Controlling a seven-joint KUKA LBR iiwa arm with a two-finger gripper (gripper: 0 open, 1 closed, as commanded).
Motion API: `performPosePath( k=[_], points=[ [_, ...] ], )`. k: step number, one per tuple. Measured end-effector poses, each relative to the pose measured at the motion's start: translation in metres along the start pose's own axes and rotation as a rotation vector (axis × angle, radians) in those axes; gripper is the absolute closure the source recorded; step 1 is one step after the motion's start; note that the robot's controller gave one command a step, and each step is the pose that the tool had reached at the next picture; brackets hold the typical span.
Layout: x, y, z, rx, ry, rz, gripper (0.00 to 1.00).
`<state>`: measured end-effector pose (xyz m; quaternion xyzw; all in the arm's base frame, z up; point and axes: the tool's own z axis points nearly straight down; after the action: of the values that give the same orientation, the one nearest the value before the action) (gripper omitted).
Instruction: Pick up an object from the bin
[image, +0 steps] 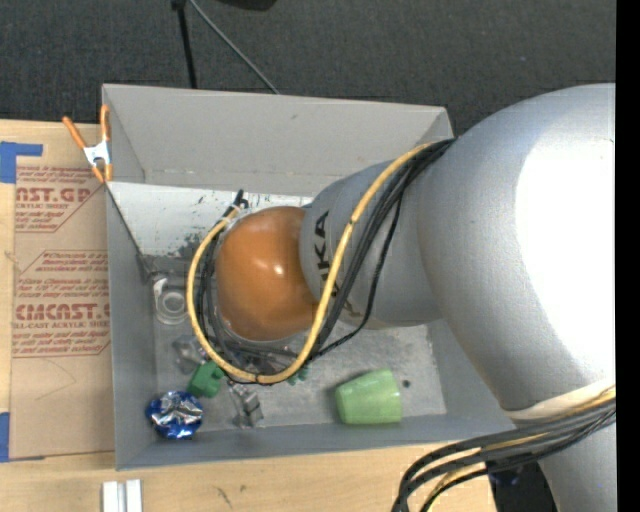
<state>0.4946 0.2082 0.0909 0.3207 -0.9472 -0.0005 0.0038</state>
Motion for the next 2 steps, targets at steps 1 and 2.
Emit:
performPosePath(
  k=[1,2],
  points=[
    [-0.003,0.0,-0.005,0.002,-0.008,0.0,1.0],
    [0.009,0.001,-0.021,0.003,-0.007,-0.148,1.0]
  ],
)
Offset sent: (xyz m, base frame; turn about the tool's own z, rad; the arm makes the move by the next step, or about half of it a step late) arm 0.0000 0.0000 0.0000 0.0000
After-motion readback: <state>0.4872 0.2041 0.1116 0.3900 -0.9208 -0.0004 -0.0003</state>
